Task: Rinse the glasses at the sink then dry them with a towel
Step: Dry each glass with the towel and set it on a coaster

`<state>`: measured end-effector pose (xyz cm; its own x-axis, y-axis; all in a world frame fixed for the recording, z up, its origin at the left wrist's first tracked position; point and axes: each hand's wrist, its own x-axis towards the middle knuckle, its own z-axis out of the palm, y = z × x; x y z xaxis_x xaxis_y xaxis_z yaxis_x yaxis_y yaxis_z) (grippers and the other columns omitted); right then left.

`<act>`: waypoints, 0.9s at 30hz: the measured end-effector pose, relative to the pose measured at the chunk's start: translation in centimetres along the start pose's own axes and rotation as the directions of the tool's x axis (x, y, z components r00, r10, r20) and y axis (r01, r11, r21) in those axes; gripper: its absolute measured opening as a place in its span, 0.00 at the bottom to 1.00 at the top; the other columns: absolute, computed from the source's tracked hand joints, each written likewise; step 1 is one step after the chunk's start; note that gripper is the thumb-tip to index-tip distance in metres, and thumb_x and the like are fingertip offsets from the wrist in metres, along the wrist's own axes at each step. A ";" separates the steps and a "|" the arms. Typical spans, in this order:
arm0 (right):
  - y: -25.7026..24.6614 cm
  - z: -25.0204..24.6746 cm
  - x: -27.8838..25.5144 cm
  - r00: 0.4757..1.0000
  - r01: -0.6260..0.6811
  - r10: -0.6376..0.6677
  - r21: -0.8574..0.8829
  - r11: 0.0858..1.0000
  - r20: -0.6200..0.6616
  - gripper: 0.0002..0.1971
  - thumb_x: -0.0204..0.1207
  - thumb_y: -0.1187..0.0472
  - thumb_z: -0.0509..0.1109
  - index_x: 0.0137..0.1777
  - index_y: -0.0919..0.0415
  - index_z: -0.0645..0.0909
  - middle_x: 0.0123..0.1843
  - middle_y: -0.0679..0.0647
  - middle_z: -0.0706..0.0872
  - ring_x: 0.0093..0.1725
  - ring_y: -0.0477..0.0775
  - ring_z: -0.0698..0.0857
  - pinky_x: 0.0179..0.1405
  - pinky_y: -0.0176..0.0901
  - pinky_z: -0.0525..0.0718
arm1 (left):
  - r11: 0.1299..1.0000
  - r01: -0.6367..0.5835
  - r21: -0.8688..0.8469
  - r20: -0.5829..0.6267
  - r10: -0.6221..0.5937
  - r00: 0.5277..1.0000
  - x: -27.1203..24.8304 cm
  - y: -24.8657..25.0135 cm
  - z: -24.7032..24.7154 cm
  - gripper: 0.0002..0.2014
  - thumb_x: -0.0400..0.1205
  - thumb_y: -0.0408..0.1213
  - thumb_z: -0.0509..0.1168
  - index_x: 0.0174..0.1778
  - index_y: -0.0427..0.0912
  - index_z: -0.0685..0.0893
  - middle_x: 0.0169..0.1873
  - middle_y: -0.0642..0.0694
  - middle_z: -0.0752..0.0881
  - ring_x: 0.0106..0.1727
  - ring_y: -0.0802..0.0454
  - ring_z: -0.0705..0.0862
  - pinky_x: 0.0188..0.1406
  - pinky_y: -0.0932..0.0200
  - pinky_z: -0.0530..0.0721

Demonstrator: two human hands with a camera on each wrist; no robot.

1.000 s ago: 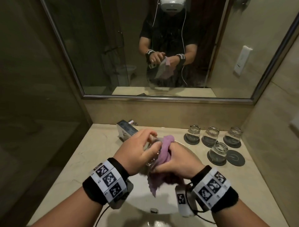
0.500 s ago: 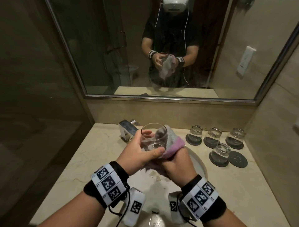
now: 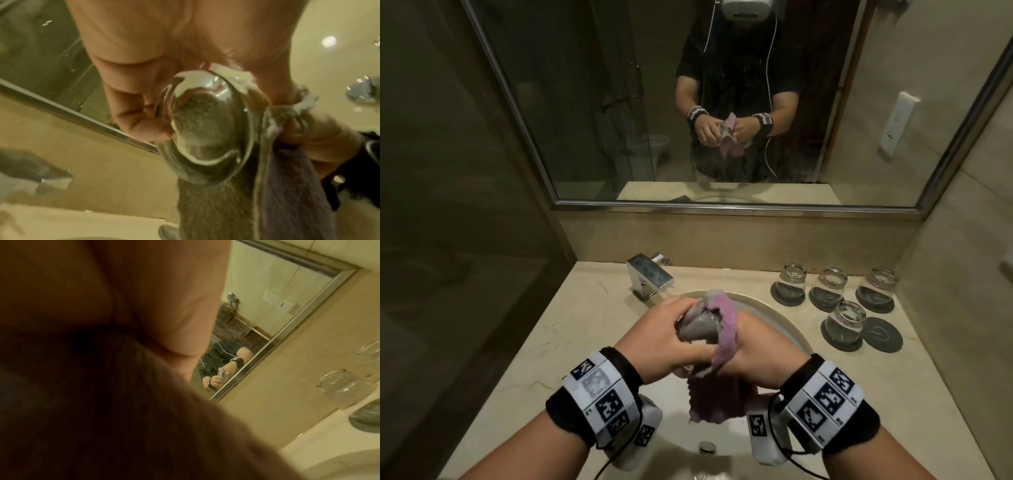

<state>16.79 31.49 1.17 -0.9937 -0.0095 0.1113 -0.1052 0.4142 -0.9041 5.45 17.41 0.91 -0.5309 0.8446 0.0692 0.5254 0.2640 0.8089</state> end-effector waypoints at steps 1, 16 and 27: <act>0.0 -0.1 -0.1 1.000 -0.012 0.013 -0.025 1.000 0.022 0.13 0.69 0.62 0.80 0.53 0.59 0.88 0.50 0.51 0.91 0.51 0.45 0.89 0.54 0.46 0.87 | 0.997 -0.017 0.072 0.021 0.015 1.000 0.1 0.2 -0.1 0.27 0.59 0.59 0.76 0.54 0.57 0.84 0.48 0.56 0.83 0.49 0.61 0.83 0.53 0.57 0.83; 3.4 -2.2 -0.7 0.746 0.128 -0.057 0.058 0.990 -0.664 0.04 0.71 0.62 0.75 0.41 0.63 0.89 0.36 0.54 0.92 0.37 0.52 0.89 0.37 0.51 0.89 | 0.793 0.228 -0.565 0.027 -0.259 0.966 0.5 -0.1 0.7 0.43 0.57 0.66 0.77 0.60 0.40 0.79 0.45 0.39 0.90 0.41 0.42 0.89 0.38 0.52 0.87; 3.5 0.2 0.0 0.953 -0.065 0.208 0.523 0.850 -0.220 0.24 0.83 0.41 0.50 0.59 0.49 0.84 0.56 0.63 0.88 0.56 0.59 0.87 0.60 0.53 0.82 | 0.143 0.355 -0.924 0.338 -0.129 0.932 0.6 0.7 2.2 0.47 0.51 0.62 0.85 0.61 0.37 0.83 0.48 0.30 0.87 0.31 0.35 0.89 0.24 0.53 0.88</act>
<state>16.39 32.78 -2.04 -0.9607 0.2775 0.0084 -0.0443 -0.1236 -0.9913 6.97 19.15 0.22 -0.3378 0.9107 -0.2376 -0.7276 -0.0925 0.6798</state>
